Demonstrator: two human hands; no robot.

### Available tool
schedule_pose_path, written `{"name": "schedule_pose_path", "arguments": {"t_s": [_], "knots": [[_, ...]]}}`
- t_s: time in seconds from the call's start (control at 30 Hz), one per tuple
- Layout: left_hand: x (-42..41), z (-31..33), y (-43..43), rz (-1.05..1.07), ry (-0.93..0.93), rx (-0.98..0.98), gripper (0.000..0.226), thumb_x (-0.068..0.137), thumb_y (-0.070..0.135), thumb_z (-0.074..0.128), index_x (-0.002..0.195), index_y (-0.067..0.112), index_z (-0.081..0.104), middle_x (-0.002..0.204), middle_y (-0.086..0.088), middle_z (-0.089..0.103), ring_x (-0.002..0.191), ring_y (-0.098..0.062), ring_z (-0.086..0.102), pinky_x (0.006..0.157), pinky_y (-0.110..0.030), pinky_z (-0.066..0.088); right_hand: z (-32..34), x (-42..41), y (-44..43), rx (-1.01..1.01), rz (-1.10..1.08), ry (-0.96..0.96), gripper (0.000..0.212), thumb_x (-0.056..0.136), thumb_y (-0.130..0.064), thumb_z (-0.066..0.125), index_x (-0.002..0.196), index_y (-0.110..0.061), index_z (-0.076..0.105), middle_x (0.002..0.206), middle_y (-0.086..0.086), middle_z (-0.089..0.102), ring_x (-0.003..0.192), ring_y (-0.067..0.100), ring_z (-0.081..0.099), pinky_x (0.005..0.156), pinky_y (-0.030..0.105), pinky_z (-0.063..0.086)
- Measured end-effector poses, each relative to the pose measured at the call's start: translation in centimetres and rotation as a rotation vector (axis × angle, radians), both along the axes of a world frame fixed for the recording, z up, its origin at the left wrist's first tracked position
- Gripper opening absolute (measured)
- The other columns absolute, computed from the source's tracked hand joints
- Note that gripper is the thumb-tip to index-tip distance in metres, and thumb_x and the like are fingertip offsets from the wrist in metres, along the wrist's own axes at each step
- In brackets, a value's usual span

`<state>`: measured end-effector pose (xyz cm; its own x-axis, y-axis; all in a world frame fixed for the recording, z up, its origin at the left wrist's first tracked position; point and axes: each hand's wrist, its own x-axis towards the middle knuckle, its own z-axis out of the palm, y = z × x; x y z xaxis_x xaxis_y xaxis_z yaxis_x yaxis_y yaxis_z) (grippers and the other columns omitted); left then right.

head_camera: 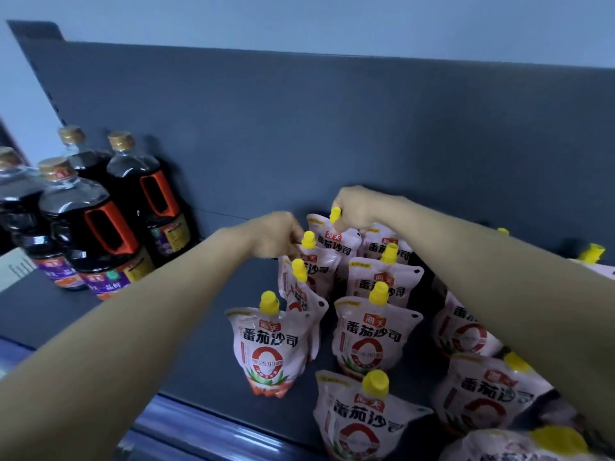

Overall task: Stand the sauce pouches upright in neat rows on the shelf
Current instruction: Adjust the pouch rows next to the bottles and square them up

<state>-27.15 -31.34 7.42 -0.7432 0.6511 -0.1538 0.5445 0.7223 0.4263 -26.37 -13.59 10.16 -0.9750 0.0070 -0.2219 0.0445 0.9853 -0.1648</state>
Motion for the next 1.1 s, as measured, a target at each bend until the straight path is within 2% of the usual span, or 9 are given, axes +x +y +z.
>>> {"name": "schedule_pose_path", "arguments": {"t_s": [0.17, 0.27, 0.37, 0.47, 0.6, 0.77, 0.9, 1.03, 1.1], "knots": [[-0.7, -0.8, 0.0, 0.108, 0.041, 0.052, 0.023, 0.074, 0.014, 0.071, 0.057, 0.003, 0.058, 0.055, -0.003, 0.043, 0.055, -0.017, 0.033, 0.052, -0.024, 0.032, -0.2, -0.9, -0.5, 0.031, 0.022, 0.104, 0.019, 0.078, -0.024, 0.073, 0.071, -0.011, 0.061, 0.074, 0.008, 0.055, 0.067, 0.026, 0.049, 0.061, 0.028, 0.04], [-1.3, -1.1, -0.7, 0.18, 0.044, 0.131, 0.024, 0.071, 0.012, 0.073, 0.051, 0.013, 0.061, 0.05, 0.003, 0.045, 0.053, -0.014, 0.035, 0.052, -0.024, 0.036, -0.2, -1.7, -0.7, 0.025, 0.039, 0.135, 0.026, 0.08, -0.025, 0.072, 0.064, -0.016, 0.053, 0.077, 0.007, 0.055, 0.072, 0.027, 0.051, 0.062, 0.027, 0.04], [-2.1, -1.5, -1.4, 0.242, 0.074, 0.159, 0.003, 0.072, 0.012, 0.072, 0.07, 0.009, 0.071, 0.063, -0.002, 0.056, 0.061, -0.016, 0.041, 0.06, -0.027, 0.042, -0.6, -2.5, -1.4, -0.011, 0.052, 0.155, 0.022, 0.079, -0.022, 0.071, 0.066, -0.015, 0.055, 0.077, 0.008, 0.055, 0.071, 0.026, 0.048, 0.063, 0.028, 0.04], [-2.7, -1.7, -1.9, 0.302, 0.099, 0.179, 0.006, 0.072, 0.011, 0.071, 0.076, 0.008, 0.072, 0.068, -0.007, 0.06, 0.064, -0.016, 0.043, 0.063, -0.03, 0.046, -1.1, -3.3, -2.2, -0.052, 0.063, 0.176, 0.009, 0.08, -0.016, 0.065, 0.078, -0.007, 0.064, 0.076, 0.009, 0.052, 0.068, 0.024, 0.041, 0.061, 0.028, 0.035], [-2.9, -1.6, -1.8, 0.295, 0.079, 0.169, 0.008, 0.074, 0.011, 0.07, 0.081, 0.007, 0.072, 0.073, -0.007, 0.061, 0.068, -0.017, 0.047, 0.07, -0.035, 0.051, -1.2, -3.5, -2.9, -0.024, 0.079, 0.176, 0.015, 0.08, -0.015, 0.066, 0.071, -0.012, 0.054, 0.074, 0.009, 0.051, 0.066, 0.026, 0.039, 0.059, 0.029, 0.034], [-2.3, -1.4, -2.1, 0.23, 0.098, 0.16, 0.011, 0.076, 0.009, 0.067, 0.086, 0.008, 0.072, 0.085, -0.014, 0.069, 0.075, -0.017, 0.054, 0.073, -0.031, 0.051, 0.1, -2.5, -2.7, 0.052, 0.073, 0.197, 0.01, 0.078, -0.01, 0.065, 0.083, -0.001, 0.064, 0.086, 0.017, 0.065, 0.071, 0.029, 0.053, 0.061, 0.03, 0.04], [-1.6, -0.2, -3.3, 0.211, 0.156, 0.278, 0.025, 0.077, 0.015, 0.072, 0.101, 0.012, 0.066, 0.089, -0.002, 0.061, 0.079, -0.016, 0.054, 0.063, -0.021, 0.041, 1.9, -1.0, -3.1, 0.027, 0.008, 0.299, 0.017, 0.079, -0.006, 0.061, 0.092, 0.002, 0.069, 0.095, 0.019, 0.071, 0.079, 0.031, 0.064, 0.069, 0.034, 0.053], [0.3, 1.6, -5.1, 0.147, 0.125, 0.38, 0.026, 0.078, 0.023, 0.073, 0.1, 0.012, 0.063, 0.086, 0.001, 0.061, 0.075, -0.014, 0.053, 0.063, -0.022, 0.041, 4.1, 1.7, -4.8, -0.158, 0.007, 0.046, 0.027, 0.085, -0.017, 0.065, 0.096, 0.008, 0.068, 0.086, 0.019, 0.071, 0.064, 0.023, 0.06, 0.058, 0.026, 0.051], [2.1, 2.3, -6.3, 0.034, -0.061, 0.406, 0.025, 0.076, 0.039, 0.07, 0.087, 0.017, 0.066, 0.073, 0.009, 0.063, 0.068, -0.007, 0.056, 0.066, -0.021, 0.044, 4.7, 3.3, -5.8, -0.214, -0.003, -0.18, 0.033, 0.087, -0.031, 0.064, 0.096, 0.0, 0.068, 0.086, 0.012, 0.071, 0.063, 0.018, 0.065, 0.061, 0.023, 0.052]]}}
